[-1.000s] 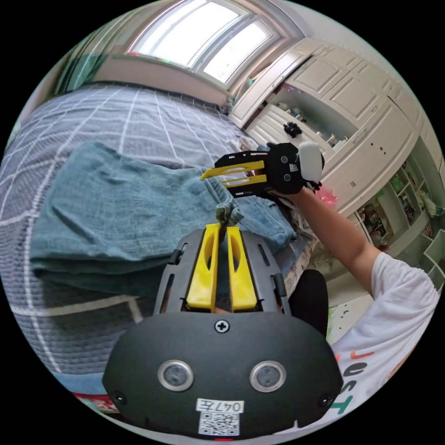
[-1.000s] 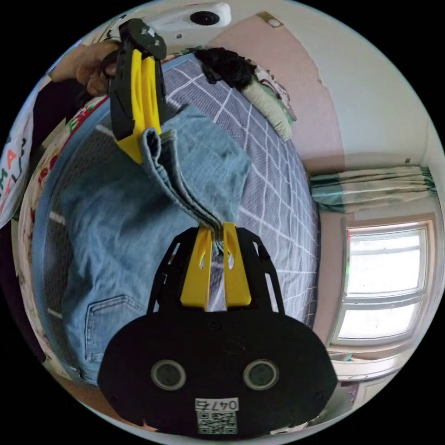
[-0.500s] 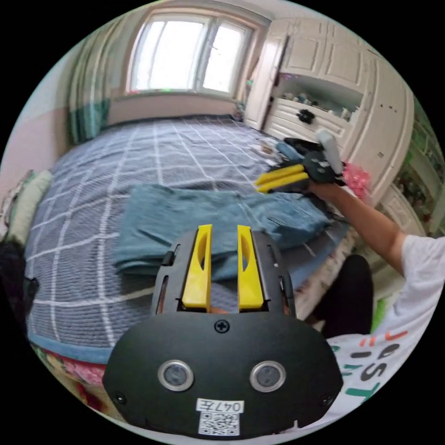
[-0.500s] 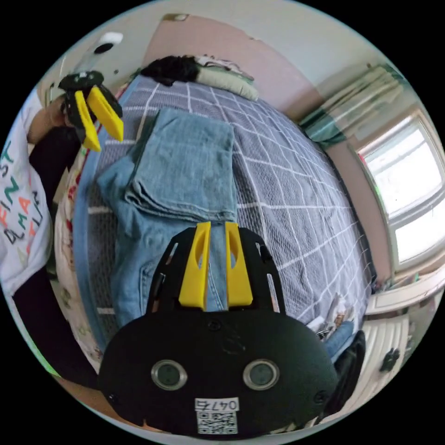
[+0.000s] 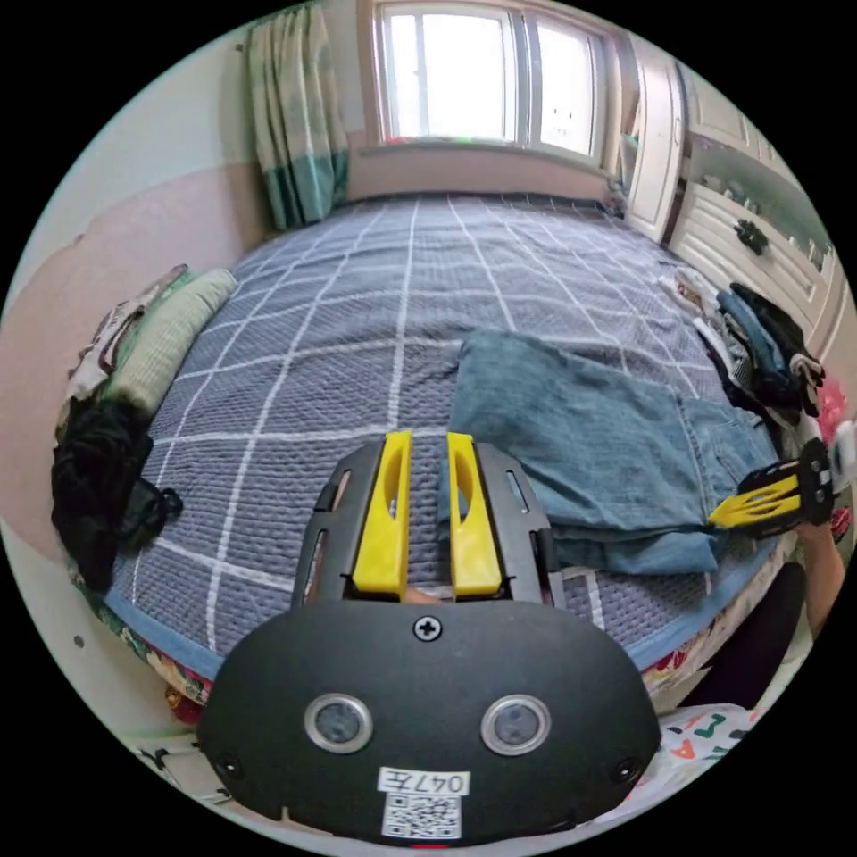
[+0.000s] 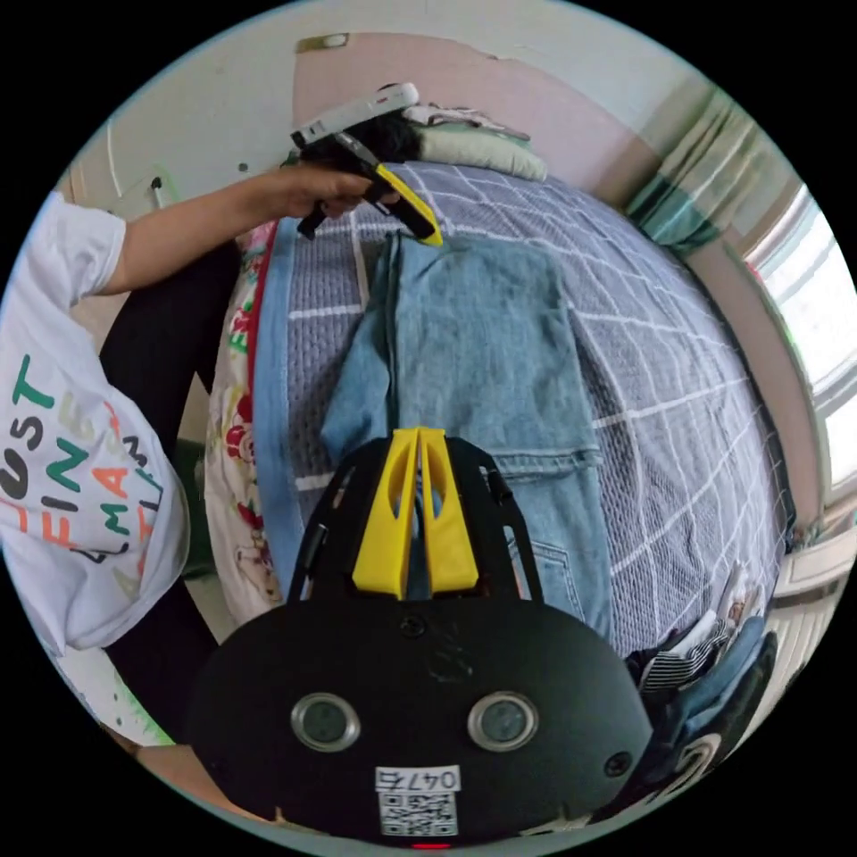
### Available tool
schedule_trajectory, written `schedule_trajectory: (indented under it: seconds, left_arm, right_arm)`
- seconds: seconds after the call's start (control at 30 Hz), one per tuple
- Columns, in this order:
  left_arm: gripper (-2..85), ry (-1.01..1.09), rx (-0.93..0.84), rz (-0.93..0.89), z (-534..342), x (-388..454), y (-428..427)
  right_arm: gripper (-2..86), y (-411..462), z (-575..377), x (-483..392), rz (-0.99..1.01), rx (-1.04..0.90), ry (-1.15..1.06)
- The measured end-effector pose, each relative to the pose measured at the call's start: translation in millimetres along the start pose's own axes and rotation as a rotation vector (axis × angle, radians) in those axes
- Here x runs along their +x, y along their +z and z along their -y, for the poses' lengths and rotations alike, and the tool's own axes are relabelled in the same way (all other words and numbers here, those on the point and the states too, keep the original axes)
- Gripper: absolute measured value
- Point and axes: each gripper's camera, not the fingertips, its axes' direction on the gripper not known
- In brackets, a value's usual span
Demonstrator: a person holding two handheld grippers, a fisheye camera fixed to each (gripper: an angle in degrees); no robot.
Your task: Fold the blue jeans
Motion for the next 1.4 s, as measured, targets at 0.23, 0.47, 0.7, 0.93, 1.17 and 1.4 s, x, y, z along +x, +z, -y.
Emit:
schedule_trajectory:
  seconds: [0.23, 0.47, 0.7, 0.93, 1.17, 1.4]
  left_arm:
    - [18.0, -0.039, -0.098, -0.288, -3.1, -39.3, 18.9]
    - [13.1, -0.076, -0.137, -0.366, 5.6, -52.2, 41.4]
    - [9.6, -0.157, -0.192, -0.539, 0.6, -78.4, 60.8]
    - [13.2, -0.144, -0.216, -0.604, -0.7, -87.5, 59.6]
    - [8.6, -0.175, -0.195, -0.631, -0.4, -88.1, 59.4]
    - [5.4, -0.125, -0.163, -0.638, 6.3, -79.7, 44.3]
  right_arm:
    - [0.7, -24.2, 63.7, 44.2, -0.094, 0.19, -0.012]
    - [-0.5, 38.4, 192.9, 129.5, -0.062, 0.185, 0.015]
    - [-0.4, 111.9, 221.8, 161.8, 0.061, 0.038, 0.093]
    - [2.6, 71.7, 206.7, 131.6, -0.122, 0.112, -0.001]
    - [5.1, 96.9, 238.6, 145.5, -0.184, -0.058, -0.11]
    - [0.5, 104.7, 238.0, 170.9, 0.133, -0.091, -0.113]
